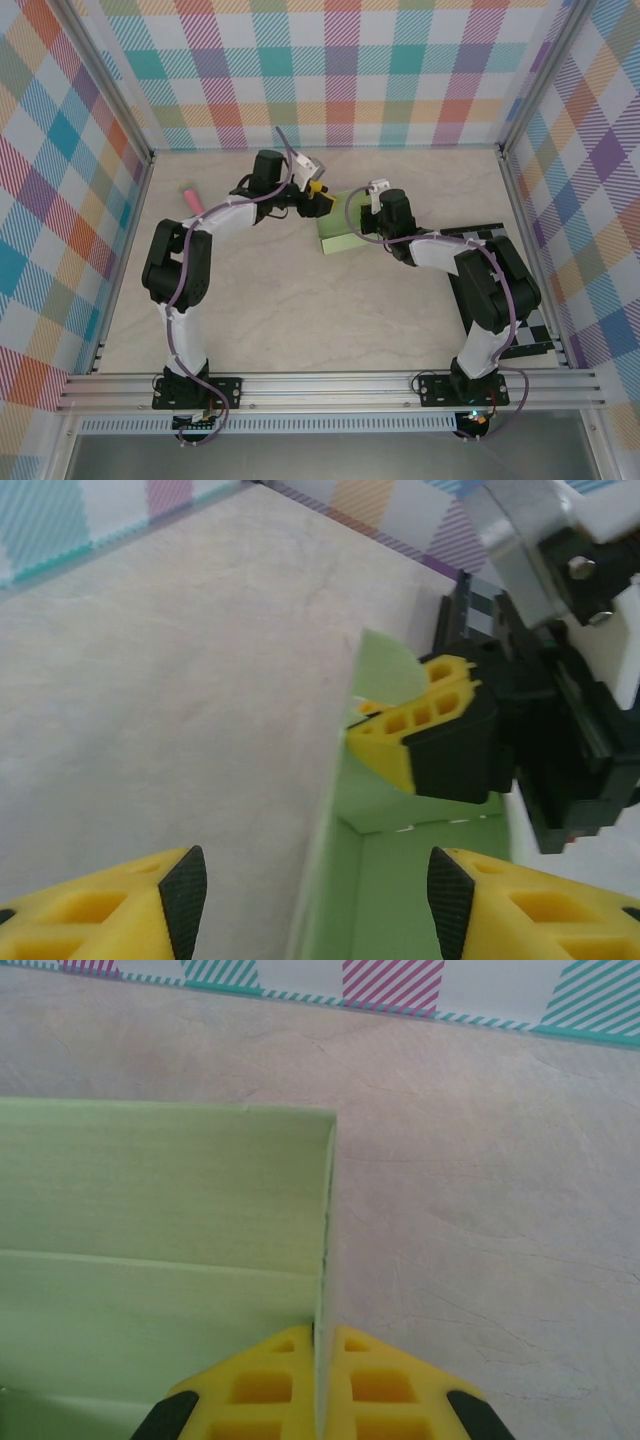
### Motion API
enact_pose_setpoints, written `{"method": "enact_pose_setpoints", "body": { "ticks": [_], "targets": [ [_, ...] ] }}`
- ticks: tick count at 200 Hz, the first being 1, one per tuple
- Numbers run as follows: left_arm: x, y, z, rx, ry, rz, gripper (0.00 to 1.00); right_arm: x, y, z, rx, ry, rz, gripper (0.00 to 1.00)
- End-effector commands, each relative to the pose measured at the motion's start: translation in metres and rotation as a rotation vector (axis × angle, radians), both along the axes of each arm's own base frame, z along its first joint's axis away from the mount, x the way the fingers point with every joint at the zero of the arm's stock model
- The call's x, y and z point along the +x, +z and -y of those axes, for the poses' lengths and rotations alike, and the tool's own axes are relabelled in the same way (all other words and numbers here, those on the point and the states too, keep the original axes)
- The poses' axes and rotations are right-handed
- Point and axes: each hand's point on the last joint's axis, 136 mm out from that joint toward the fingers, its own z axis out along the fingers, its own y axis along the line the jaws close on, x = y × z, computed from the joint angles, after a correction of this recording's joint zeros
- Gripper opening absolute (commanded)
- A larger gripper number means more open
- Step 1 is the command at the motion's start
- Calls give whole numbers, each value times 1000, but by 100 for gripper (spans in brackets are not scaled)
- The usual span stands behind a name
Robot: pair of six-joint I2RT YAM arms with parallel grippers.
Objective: Fold the paper box
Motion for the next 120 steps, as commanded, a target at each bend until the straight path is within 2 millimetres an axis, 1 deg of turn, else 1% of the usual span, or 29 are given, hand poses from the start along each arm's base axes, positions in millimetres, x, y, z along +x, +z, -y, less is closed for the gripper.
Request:
{"method": "enact_pose_setpoints", "body": {
  "ticks": [1, 12, 36, 70, 76, 83, 108, 120],
  "targets": [
    [-11, -1, 6, 11, -73, -47, 62, 3, -1, -4, -16, 26, -4, 0],
    [-11, -3, 6, 31, -79, -57, 58, 4, 0, -5, -19, 31, -3, 0],
    [-10, -7, 7, 55, -86, -81, 42, 4, 0, -6, -22, 38, -4, 0],
    [-17, -14, 12, 108, -121, -72, 39, 5, 1, -8, -16, 44, -6, 0],
    [-17, -15, 14, 112, -126, -64, 36, 6, 2, -8, -14, 45, -6, 0],
    [-21, -22, 12, 130, -130, -96, 34, 6, 1, -9, -15, 45, -6, 0],
    [-22, -25, 12, 149, -135, -90, 22, 6, 2, -8, -17, 46, -5, 0],
    [-22, -26, 13, 160, -139, -84, 20, 5, 2, -9, -17, 48, -6, 0]
  ]
}}
